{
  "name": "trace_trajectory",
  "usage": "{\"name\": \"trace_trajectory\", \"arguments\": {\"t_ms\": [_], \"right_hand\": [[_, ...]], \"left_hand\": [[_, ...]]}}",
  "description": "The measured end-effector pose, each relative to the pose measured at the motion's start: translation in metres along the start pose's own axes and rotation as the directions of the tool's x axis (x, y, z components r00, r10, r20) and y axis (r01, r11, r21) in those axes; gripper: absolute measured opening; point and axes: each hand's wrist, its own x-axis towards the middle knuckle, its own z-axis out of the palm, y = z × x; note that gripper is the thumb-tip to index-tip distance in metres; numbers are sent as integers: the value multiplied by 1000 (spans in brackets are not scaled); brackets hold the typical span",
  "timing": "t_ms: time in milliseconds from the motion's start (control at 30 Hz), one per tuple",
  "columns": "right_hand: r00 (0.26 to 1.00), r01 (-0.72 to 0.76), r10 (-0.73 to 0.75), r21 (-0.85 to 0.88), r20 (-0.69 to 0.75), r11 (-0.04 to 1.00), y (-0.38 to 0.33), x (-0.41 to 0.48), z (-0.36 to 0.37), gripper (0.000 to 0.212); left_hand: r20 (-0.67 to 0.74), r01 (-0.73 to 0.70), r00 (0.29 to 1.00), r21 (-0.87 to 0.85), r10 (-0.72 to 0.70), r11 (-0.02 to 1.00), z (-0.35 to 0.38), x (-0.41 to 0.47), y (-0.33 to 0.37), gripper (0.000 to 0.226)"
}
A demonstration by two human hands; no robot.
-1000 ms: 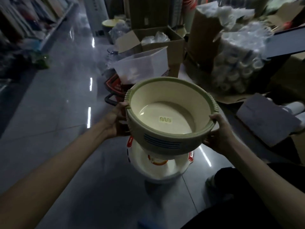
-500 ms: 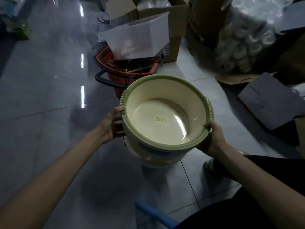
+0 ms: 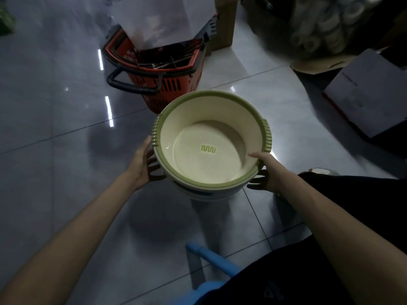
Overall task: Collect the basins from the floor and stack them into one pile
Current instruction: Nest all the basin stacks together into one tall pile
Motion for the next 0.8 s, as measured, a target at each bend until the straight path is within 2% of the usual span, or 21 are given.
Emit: {"name": "trace_trajectory", "arguments": {"t_ms": [33,100,200,300,400,467,567,700,800], "right_hand": [[1000,6,-6,15,9,1000,2,-1,1,40],[1000,7,-8,47,17,999,6,-4,1,34],[1000,-6,4,81,23,997,11,-7,1,40],[999,-8,4,125,32,992,16,-12,2,46],[1000,14,-15,190,7,982,17,-16,1,40],[998,33,-24,193,-52,981,14,-17,-2,39],[975,86,-34,228,-220,970,6,-19,-15,38],[905,239,-44,420,-423,875,-2,-24,-46,43],[846,280,-1,443,-533,851,-14,-24,-70,48]], "left_hand": [[4,-8,1000,-2,8,1000,2,-1,-2,73],[12,-14,1000,3,14,1000,1,-2,-6,66],[37,1,999,16,-1,1000,-6,-1,-12,59],[59,22,998,1,-22,1000,-7,1,-14,67],[45,23,999,9,-23,1000,-2,3,-10,68],[54,22,998,24,-23,999,7,6,-10,70],[86,1,996,19,-3,1000,41,11,-10,69],[113,-15,994,36,11,999,111,18,-8,55],[142,-7,990,69,-3,998,166,26,-5,61]]}}
